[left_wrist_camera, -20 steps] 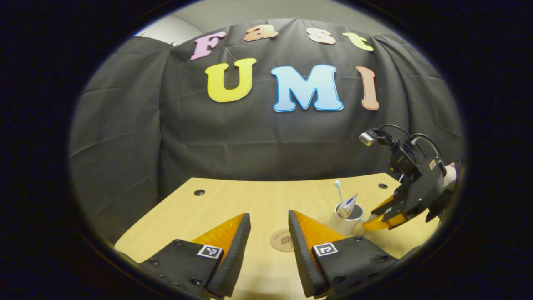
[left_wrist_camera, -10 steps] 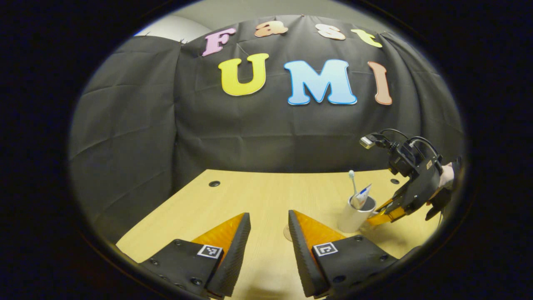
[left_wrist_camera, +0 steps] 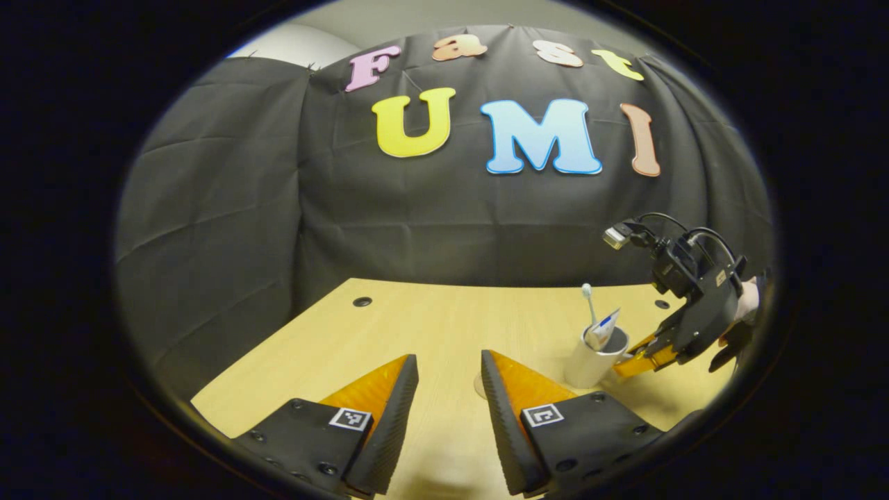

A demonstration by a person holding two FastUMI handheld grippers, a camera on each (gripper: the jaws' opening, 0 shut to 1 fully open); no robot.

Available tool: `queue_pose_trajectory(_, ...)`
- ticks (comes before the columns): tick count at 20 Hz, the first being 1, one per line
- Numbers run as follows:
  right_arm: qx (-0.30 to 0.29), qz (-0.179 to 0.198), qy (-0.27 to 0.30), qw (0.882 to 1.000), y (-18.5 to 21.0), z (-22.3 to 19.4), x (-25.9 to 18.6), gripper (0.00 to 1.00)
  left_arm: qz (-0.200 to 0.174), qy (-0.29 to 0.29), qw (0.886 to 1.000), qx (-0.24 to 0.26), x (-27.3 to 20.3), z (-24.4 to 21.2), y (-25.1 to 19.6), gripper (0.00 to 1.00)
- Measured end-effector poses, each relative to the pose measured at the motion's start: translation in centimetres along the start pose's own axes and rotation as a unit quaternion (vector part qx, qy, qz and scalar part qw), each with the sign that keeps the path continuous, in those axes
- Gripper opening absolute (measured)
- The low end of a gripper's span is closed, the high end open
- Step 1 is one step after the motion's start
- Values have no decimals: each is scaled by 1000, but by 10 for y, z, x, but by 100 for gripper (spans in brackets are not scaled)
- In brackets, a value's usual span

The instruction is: Put the toothbrush and toothpaste on the desktop into the cup, then pick up the cup and place it on the coaster on the desktop.

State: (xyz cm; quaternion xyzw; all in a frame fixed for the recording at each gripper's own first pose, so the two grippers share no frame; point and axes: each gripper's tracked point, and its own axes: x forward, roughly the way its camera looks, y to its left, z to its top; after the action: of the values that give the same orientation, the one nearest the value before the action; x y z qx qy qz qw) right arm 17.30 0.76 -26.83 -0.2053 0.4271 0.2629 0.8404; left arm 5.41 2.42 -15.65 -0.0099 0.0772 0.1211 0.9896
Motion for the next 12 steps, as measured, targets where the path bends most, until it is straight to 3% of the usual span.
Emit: queue_pose_trajectory(12, 18, 13, -21, 1000, 18, 22, -12, 8, -3, 5, 1000, -1, 1, -9, 14, 63)
